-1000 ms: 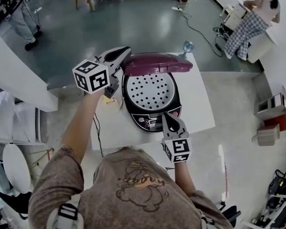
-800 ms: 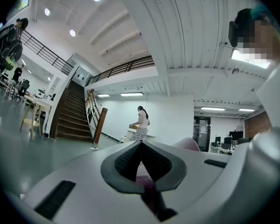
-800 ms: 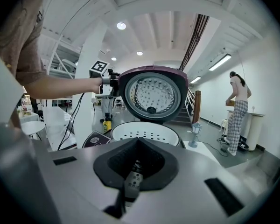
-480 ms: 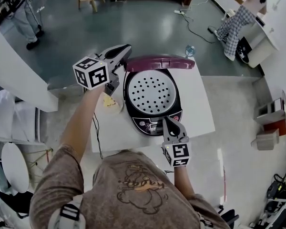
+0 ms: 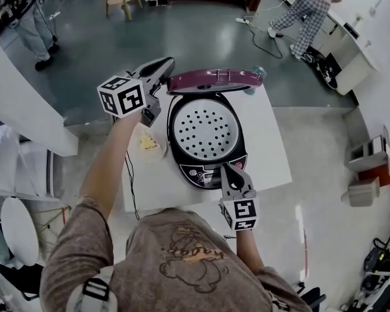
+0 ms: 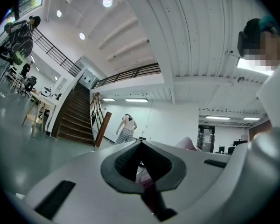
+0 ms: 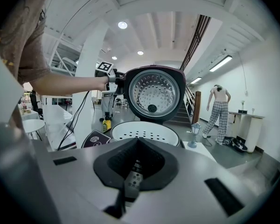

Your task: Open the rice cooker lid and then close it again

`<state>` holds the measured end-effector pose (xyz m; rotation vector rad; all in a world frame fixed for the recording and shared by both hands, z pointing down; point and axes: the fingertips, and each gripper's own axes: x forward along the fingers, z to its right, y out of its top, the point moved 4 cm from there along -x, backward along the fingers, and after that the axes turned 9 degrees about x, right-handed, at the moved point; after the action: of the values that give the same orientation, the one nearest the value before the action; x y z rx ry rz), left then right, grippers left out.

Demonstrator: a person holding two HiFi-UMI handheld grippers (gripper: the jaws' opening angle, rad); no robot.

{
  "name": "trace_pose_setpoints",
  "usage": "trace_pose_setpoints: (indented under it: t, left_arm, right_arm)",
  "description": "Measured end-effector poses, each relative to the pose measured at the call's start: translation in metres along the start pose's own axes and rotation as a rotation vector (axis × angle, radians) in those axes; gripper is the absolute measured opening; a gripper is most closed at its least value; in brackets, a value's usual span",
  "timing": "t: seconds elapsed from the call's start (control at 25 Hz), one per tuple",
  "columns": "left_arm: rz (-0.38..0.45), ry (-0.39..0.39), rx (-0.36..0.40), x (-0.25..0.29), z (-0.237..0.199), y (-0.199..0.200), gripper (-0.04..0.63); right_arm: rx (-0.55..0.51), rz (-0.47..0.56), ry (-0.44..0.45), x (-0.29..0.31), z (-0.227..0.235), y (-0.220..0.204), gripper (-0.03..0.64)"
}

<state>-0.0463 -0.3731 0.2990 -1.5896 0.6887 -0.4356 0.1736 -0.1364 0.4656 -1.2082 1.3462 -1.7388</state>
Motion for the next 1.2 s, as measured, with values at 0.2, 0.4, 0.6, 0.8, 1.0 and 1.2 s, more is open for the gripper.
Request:
trace_pose_setpoints:
  t: [0.2,0.4,0.6,0.8,1.0,1.2]
  left_arm:
    - [0.021,0.012,-0.037,0.003,-0.016,-0.001,0.020]
    - [0.066,-0.023,-0.120,0.013,-0.030,0.000,0.020]
    - [0.075,-0.026,-0.158,0.015,-0.041,-0.001,0.020]
    - [0.085,-0.047,-0.176,0.019,-0.048,0.000,0.020]
    - [0.089,-0.011,-0.176,0.017,-0.057,-0.002,0.020]
    - [0.110,-0.010,-0.208,0.017,-0.060,-0.004,0.020]
  right_arm:
    - [-0.006,0.004,-0.004,0.001,-0.001,0.000,0.002]
    - [-0.007,-0.004,-0.008,0.000,0.000,-0.001,0.002]
    - [-0.010,-0.005,-0.012,0.000,0.000,-0.001,0.003]
    - [-0.013,0.001,-0.013,-0.001,-0.001,0.002,0.002]
    - [-0.014,0.007,-0.011,0.001,-0.001,0.000,0.002]
    - [-0.017,0.000,-0.017,0.000,0.002,-0.004,0.003]
